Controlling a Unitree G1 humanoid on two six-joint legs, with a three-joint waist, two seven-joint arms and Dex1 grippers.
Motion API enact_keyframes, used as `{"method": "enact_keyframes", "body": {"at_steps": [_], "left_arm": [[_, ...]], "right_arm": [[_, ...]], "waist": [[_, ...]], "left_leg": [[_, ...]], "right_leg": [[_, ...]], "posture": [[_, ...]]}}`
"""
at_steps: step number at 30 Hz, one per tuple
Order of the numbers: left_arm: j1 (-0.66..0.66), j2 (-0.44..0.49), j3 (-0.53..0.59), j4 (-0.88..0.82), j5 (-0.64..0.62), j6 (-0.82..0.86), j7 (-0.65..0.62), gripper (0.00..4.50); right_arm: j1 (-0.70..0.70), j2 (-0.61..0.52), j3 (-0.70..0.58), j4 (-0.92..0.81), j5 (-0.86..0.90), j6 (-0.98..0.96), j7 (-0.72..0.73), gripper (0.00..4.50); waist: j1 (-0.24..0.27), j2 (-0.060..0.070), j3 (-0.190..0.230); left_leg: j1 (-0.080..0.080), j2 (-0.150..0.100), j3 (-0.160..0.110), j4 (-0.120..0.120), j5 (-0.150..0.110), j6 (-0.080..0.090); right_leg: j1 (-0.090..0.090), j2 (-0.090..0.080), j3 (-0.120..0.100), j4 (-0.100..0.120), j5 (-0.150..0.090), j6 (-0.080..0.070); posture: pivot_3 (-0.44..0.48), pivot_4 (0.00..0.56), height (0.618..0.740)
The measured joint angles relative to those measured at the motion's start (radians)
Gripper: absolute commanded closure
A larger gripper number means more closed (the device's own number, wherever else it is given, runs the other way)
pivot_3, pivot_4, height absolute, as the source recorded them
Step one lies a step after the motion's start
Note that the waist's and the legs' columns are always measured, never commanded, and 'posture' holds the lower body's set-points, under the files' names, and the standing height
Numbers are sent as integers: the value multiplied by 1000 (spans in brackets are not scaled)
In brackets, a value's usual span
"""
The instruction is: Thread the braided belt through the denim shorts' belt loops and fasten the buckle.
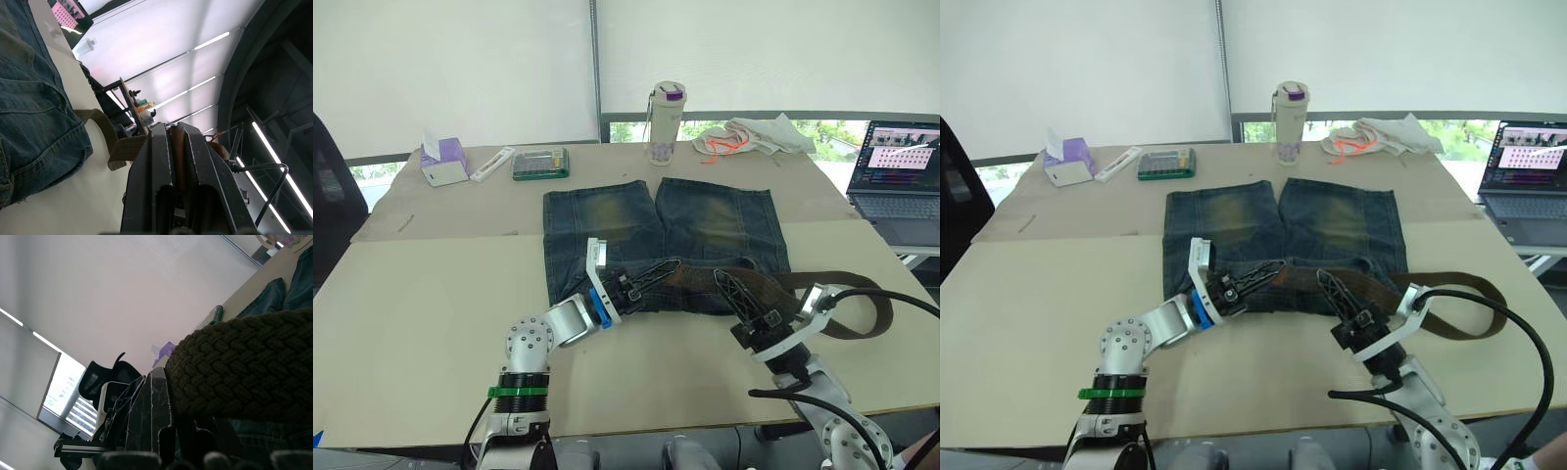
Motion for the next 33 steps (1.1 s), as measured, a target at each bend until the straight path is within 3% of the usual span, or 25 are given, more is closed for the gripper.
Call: {"method": "enact_keyframes", "body": {"at_steps": [3, 8, 11, 15, 18, 24, 27, 33], "left_arm": [[0, -2, -9, -1, 22, -32, -15, 4500], [0, 39, -9, -16, 14, -28, -76, 2735], [7, 126, -47, -99, 39, -28, -144, 1716], [34, 266, -146, -207, 167, -74, -221, 392], [66, 406, -174, -274, 258, -138, -313, 392], [145, 559, -141, -335, 334, -282, -470, 392], [147, 600, -122, -340, 382, -350, -512, 392], [49, 593, -109, -329, 403, -409, -521, 392]], "right_arm": [[-18, 0, 1, 10, 0, 0, -12, 4427], [-48, -26, -54, 40, 3, -16, -47, 4500], [-66, -87, -136, 90, 39, -16, -59, 4500], [-124, -184, -231, 210, 75, -14, -94, 4500], [-181, -283, -289, 358, 18, -15, -127, 4500], [-292, -338, -298, 599, -112, -4, -122, 4500], [-325, -366, -290, 656, -150, 29, -92, 4500], [-367, -367, -268, 698, -201, 69, -7, 4500]], "waist": [[0, 0, 0], [0, 0, 0], [0, 0, 0], [0, 1, 1], [-2, 1, 1], [-5, 3, 2], [0, 4, 3], [0, 3, 3]], "left_leg": [[0, 0, 0, 0, 0, 0], [-1, 0, 0, 0, 0, 0], [-1, 0, 1, 0, 0, 0], [-1, 0, 2, -1, 0, 0], [-1, 1, 4, -2, 0, 0], [-1, 1, 6, -7, 0, 0], [0, 1, 5, -7, 0, 0], [-1, 1, 6, -5, 0, 0]], "right_leg": [[0, 0, 0, 0, 0, 0], [-1, 0, 0, 0, 0, 0], [-1, 0, 0, -1, 0, 0], [0, -1, 2, -1, 0, -1], [-1, 0, 2, -1, -1, -4], [-1, 1, 4, -1, -1, -4], [-1, 1, 2, -1, -1, -4], [0, 0, 3, -2, -1, -2]], "posture": [[0, 150, 740], [0, 150, 740], [0, 150, 740], [0, 150, 740], [0, 150, 740], [0, 150, 740], [0, 150, 740], [0, 150, 740]]}}
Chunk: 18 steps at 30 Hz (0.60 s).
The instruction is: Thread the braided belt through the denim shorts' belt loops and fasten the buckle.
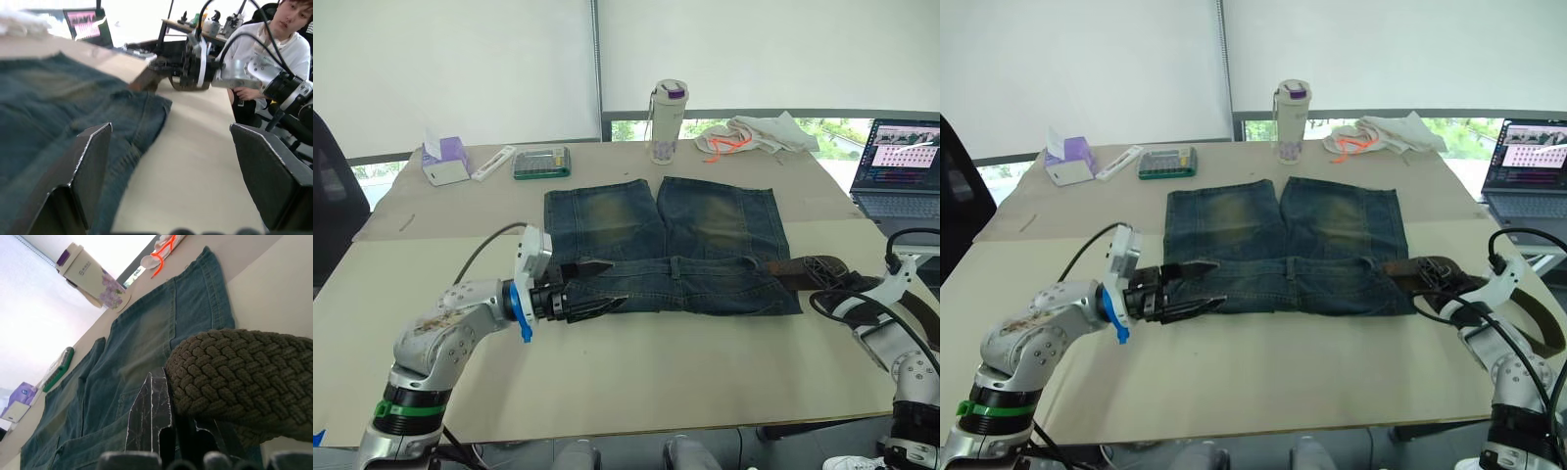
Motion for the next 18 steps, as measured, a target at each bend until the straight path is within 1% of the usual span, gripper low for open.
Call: {"method": "enact_keyframes", "body": {"at_steps": [2, 6, 11, 18], "left_arm": [[-24, 0, 3, 0, -10, 2, 0, 392], [-33, 9, 3, 0, -41, 35, -17, 392], [-37, 42, 2, 0, -54, 72, -40, 392], [-36, 47, -19, 0, -53, 74, -62, 392]], "right_arm": [[-12, 0, -1, 8, -8, 2, 14, 4500], [-33, 8, -14, 28, -35, -7, 47, 4500], [-69, 12, -87, 35, -34, -24, 81, 4500], [-66, -1, -33, 48, -106, 3, 166, 4500]], "waist": [[-2, 0, 0], [-7, 0, 0], [-6, 0, 1], [-5, 0, 1]], "left_leg": [[0, 0, 0, 0, 0, 0], [0, 0, 0, -1, 0, 0], [2, 0, -1, -1, 0, 0], [3, 0, 0, -1, 0, 0]], "right_leg": [[0, 0, 0, 0, 0, 0], [0, 2, 0, 1, 0, 0], [0, 2, 0, 1, 0, 0], [0, 2, 0, 1, 0, 0]], "posture": [[0, 150, 740], [0, 150, 740], [0, 150, 740], [0, 150, 740]]}}
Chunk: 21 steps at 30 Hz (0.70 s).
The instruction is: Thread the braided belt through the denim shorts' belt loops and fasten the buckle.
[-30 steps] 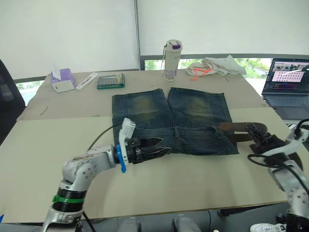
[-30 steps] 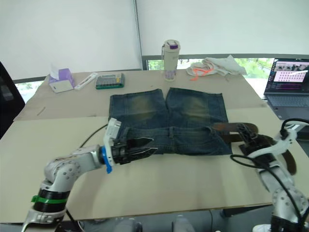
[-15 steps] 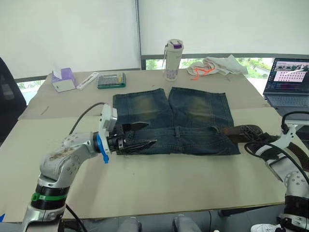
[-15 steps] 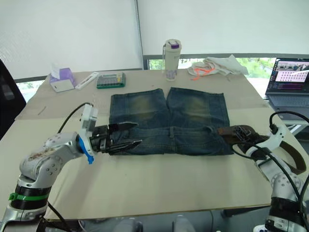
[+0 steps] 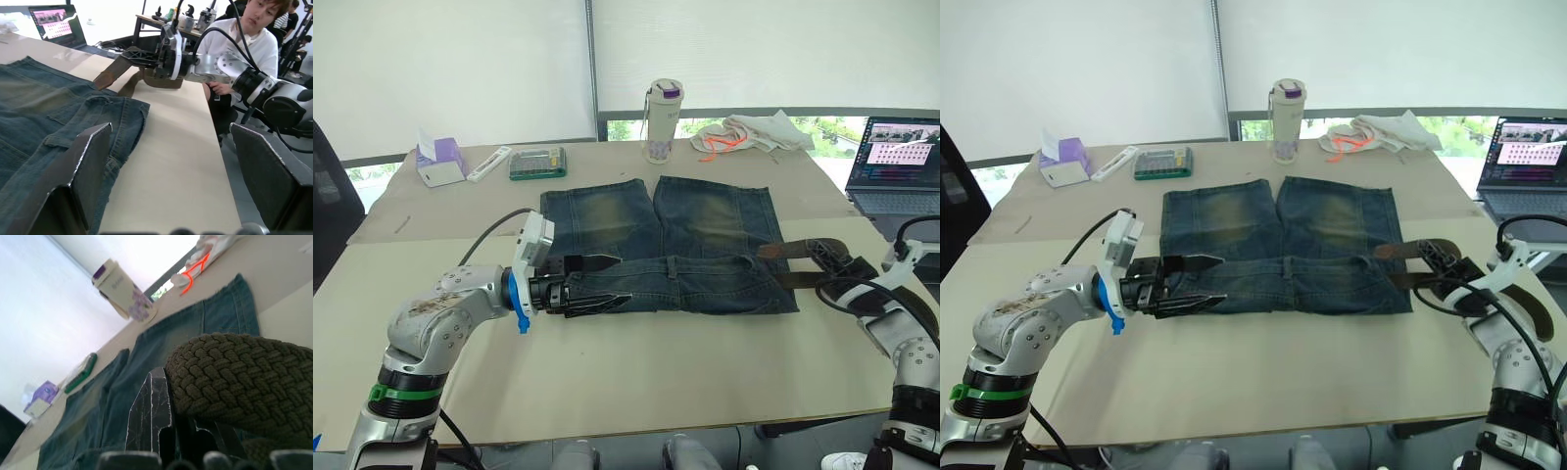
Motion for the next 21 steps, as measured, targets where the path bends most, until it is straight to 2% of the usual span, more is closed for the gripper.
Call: {"method": "enact_keyframes", "body": {"at_steps": [13, 21], "left_arm": [[-4, -1, -2, 0, 0, 18, -4, 392], [-4, -2, -2, 0, 0, 20, -2, 392]], "right_arm": [[-29, -17, 25, 93, -106, 9, 80, 4500], [-45, -18, 20, 141, -93, 131, 112, 4500]], "waist": [[0, 0, 0], [0, 0, 0]], "left_leg": [[1, 0, 0, 0, 0, 0], [1, 0, 0, 0, 0, 0]], "right_leg": [[0, 0, 0, 0, 0, 0], [1, 0, 0, 0, 2, -3]], "posture": [[0, 150, 740], [0, 150, 740]]}}
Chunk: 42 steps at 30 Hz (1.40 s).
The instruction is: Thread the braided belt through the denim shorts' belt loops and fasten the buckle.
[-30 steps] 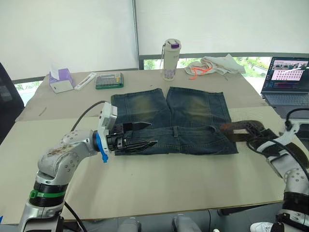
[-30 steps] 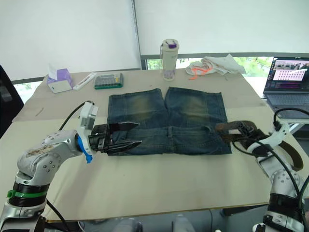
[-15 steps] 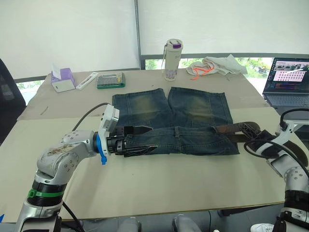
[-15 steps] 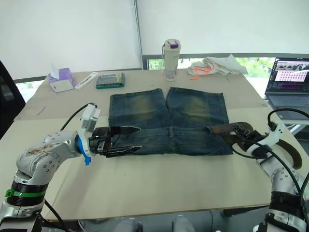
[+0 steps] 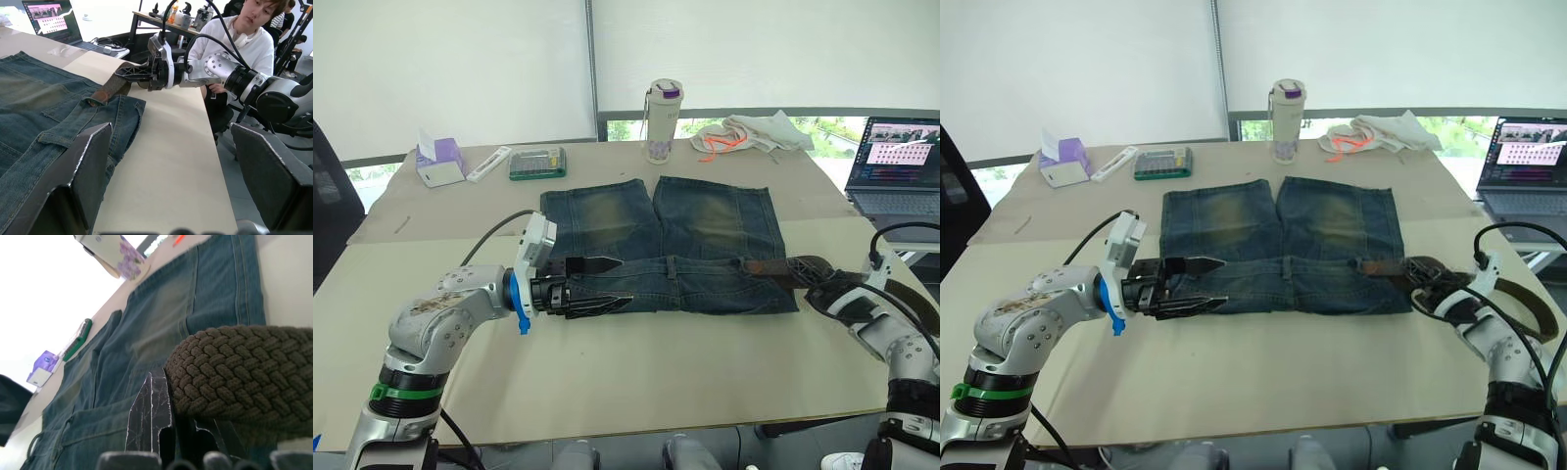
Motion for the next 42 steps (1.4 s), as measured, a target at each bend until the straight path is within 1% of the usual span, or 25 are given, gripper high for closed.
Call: {"method": "enact_keyframes", "body": {"at_steps": [6, 11, 14, 17, 25, 29, 32, 36, 42], "left_arm": [[0, 0, 0, 0, 1, 0, 0, 392], [0, -4, -11, -2, 3, 0, 1, 392], [0, -7, -16, -3, 3, 0, 5, 392], [1, -8, -16, -4, 3, 0, 9, 392], [4, -10, -18, -21, 3, 0, 15, 392], [5, -13, -27, -21, 5, 0, 13, 392], [5, -13, -30, -21, 11, 0, 13, 392], [15, -12, -31, -21, 16, -1, 11, 392], [28, -13, -37, -21, 36, -1, 4, 392]], "right_arm": [[-1, 2, 9, 0, 2, 67, 34, 4500], [-61, 45, -1, 49, -14, 53, 2, 4500], [-84, 57, -27, 72, -11, 53, -12, 4500], [-85, 55, -34, 74, -11, 58, 7, 4500], [-98, -44, -35, 118, 12, 220, 96, 4500], [-173, -59, -76, 236, 26, 279, 80, 4500], [-208, -60, -121, 313, 37, 288, 62, 4500], [-228, -64, -159, 369, 41, 287, 45, 4500], [-244, -94, -195, 396, 44, 289, 44, 4500]], "waist": [[-10, 0, 0], [-27, 0, 0], [-24, 0, 0], [-23, 0, 0], [-21, -1, 0], [-23, -1, 0], [-22, -1, 0], [-19, -1, 0], [-20, -1, 0]], "left_leg": [[1, 1, 0, 0, 0, 0], [1, 1, 0, -1, 0, 0], [1, 1, 0, -1, 0, 0], [1, 1, 0, -1, 0, 0], [1, 0, 0, -1, 0, 0], [1, 1, 0, -1, 0, 0], [1, 1, 0, -1, 0, 0], [1, 0, 1, -1, 0, 0], [1, 0, 1, -1, 0, 0]], "right_leg": [[0, 1, 0, 0, 0, 0], [0, 2, 1, 1, 0, 1], [0, 2, 1, 0, 0, -1], [0, 1, 1, 0, 1, -2], [0, 1, 1, 0, 1, -1], [1, 2, 1, 0, 1, -2], [1, 2, 1, 0, 1, -2], [1, 1, 1, 0, 1, -2], [1, 1, 1, 0, 1, -1]], "posture": [[0, 150, 740], [0, 150, 740], [0, 150, 740], [0, 150, 740], [0, 150, 740], [0, 150, 740], [0, 150, 740], [0, 150, 740], [0, 150, 740]]}}
